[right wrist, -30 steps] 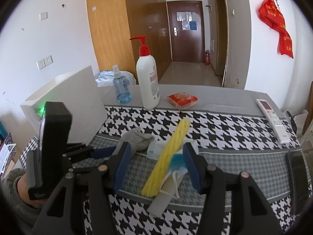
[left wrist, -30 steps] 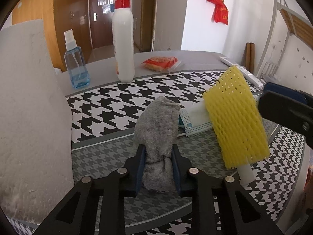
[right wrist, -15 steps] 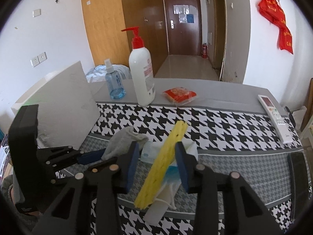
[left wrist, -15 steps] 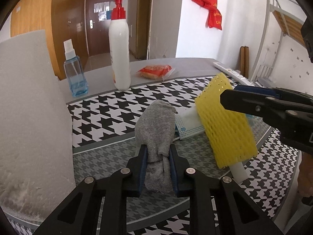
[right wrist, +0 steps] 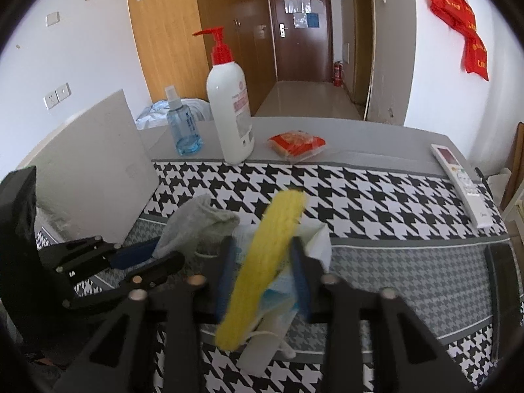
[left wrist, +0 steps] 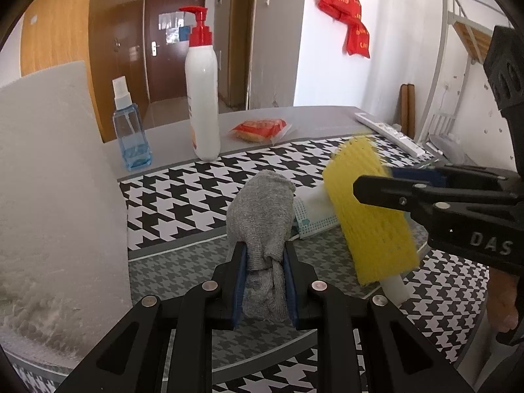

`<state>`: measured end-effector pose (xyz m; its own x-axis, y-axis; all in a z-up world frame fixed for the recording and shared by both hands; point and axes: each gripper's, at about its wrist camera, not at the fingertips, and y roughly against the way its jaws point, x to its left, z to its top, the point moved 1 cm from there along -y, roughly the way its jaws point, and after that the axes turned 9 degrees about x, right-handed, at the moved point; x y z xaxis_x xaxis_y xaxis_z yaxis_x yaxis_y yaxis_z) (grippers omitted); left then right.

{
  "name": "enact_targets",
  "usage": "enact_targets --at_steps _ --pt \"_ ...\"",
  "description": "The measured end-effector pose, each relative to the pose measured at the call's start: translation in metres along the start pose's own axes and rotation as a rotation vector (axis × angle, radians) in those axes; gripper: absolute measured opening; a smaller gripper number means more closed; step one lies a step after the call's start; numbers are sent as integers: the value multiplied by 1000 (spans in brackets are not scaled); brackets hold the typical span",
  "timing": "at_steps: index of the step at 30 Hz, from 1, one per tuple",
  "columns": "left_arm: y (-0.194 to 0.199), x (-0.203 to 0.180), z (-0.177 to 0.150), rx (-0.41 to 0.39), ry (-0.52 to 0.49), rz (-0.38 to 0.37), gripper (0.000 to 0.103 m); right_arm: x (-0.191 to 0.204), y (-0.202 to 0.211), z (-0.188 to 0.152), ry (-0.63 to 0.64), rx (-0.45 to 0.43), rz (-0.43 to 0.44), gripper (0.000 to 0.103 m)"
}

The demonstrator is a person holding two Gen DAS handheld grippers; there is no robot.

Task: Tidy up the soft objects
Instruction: 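Lift and carry the sock with the left tool while the right tool carries the sponge to the box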

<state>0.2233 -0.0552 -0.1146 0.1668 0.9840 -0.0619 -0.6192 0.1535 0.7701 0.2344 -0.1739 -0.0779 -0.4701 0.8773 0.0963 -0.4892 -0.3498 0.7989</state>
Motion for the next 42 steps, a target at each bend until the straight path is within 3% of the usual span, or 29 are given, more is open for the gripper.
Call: enact_targets --at_steps 3,6,22,42 --pt "2 0 0 -10 -3 -1 23 0 -3 -2 1 10 1 14" --pt "4 0 0 -23 -1 2 23 1 -3 -4 -4 8 -2 12" --pt "37 -6 0 -124 -28 6 22 3 66 -15 -28 -142 10 12" --pt "76 -5 -8 -189 -38 11 22 18 100 -31 0 -223 12 12"
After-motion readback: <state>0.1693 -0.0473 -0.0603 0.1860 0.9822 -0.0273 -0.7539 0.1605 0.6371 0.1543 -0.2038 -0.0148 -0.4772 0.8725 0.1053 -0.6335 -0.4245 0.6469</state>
